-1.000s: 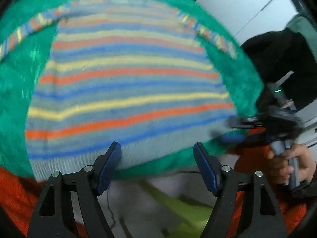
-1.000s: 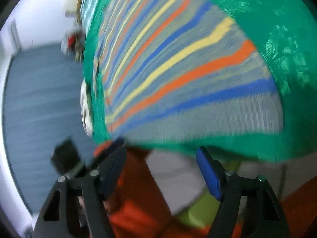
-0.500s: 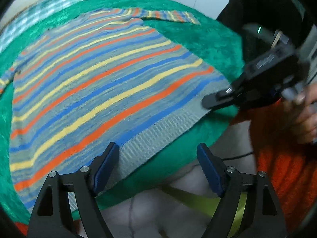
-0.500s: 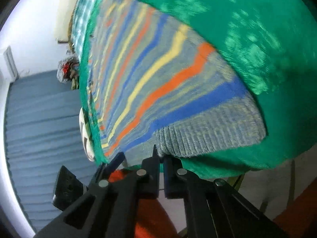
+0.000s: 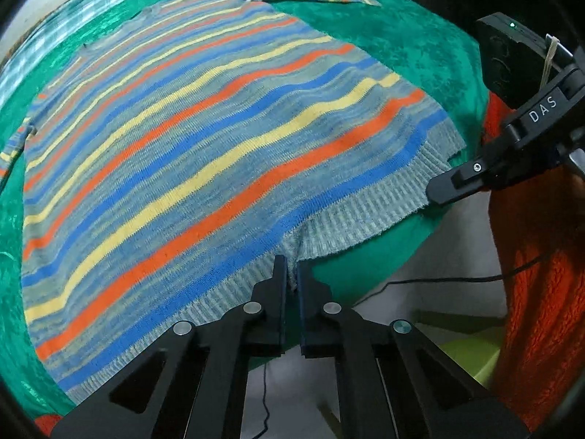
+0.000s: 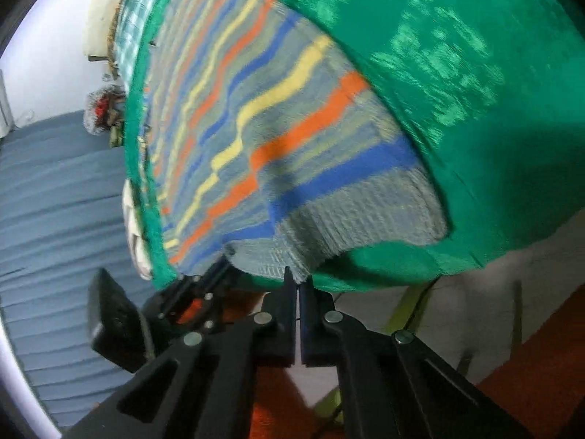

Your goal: Fold small clothes

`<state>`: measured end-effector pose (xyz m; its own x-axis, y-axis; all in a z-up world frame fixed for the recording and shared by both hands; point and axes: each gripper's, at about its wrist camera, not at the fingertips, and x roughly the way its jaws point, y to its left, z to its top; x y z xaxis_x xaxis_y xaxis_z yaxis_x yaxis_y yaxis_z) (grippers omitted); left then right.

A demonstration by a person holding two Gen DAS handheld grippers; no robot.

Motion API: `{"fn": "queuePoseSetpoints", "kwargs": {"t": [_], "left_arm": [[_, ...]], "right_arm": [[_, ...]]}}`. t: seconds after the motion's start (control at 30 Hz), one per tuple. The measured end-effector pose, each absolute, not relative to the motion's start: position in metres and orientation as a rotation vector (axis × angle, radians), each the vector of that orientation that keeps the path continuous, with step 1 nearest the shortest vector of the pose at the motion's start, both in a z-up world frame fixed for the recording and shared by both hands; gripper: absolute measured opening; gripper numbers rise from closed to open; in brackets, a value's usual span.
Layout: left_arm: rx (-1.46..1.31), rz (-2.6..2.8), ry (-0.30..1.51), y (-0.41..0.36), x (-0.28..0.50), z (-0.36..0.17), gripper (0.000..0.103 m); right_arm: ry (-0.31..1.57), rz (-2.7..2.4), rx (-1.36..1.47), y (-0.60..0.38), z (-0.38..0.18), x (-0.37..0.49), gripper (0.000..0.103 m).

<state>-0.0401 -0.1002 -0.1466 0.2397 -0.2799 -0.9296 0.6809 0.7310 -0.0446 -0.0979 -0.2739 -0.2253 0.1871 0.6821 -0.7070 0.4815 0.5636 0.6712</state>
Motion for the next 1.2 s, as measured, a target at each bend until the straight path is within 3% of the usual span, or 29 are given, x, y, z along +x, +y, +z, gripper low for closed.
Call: {"fn": "queuePoseSetpoints", "kwargs": {"t": [0.17, 0.37, 0.43, 0.5, 0.53, 0.7, 0.8, 0.93, 1.1, 1.2], "left_arm": [[0.425, -0.692, 1.176, -0.097, -0.043, -0.144, 0.002], [0.373, -0.663, 1.193, -0.086, -0.039, -0.126, 0.008], [0.327, -0.616, 1.219, -0.074, -0.035, -0.113, 0.024], [0.277, -0.554, 1.199, -0.055, -0.030, -0.092, 0.080], [0.239, -0.530, 1.158, -0.045, -0.027, -0.079, 0.090], [-0.002, -0.470, 1.020, -0.002, 0.013, -0.028, 0.095], [-0.059, -0.413, 0.944, -0.001, 0.045, -0.025, 0.095], [0.027, -0.340, 0.948, -0.027, 0.062, -0.064, 0.096], [0.158, -0.321, 1.163, -0.051, 0.034, -0.154, 0.097], [0.262, -0.342, 1.119, -0.063, 0.007, -0.153, 0.100]], "right_arm": [[1.456, 0.201, 0.989, -0.271, -0.219, -0.093, 0.002], [1.513, 0.094, 0.873, -0.285, -0.208, -0.101, 0.016], [1.489, 0.055, 0.839, -0.296, -0.195, -0.105, 0.037], [1.436, 0.012, 0.786, -0.306, -0.176, -0.108, 0.044], [1.395, -0.008, 0.752, -0.311, -0.164, -0.108, 0.044], [1.211, 0.015, 0.514, -0.301, -0.113, -0.078, 0.053], [1.151, 0.103, 0.386, -0.275, -0.105, -0.041, 0.056], [1.143, 0.189, 0.161, -0.229, -0.124, -0.003, 0.060], [1.185, 0.200, -0.089, -0.195, -0.179, -0.001, 0.064], [1.154, 0.197, -0.146, -0.189, -0.183, -0.015, 0.071]]}}
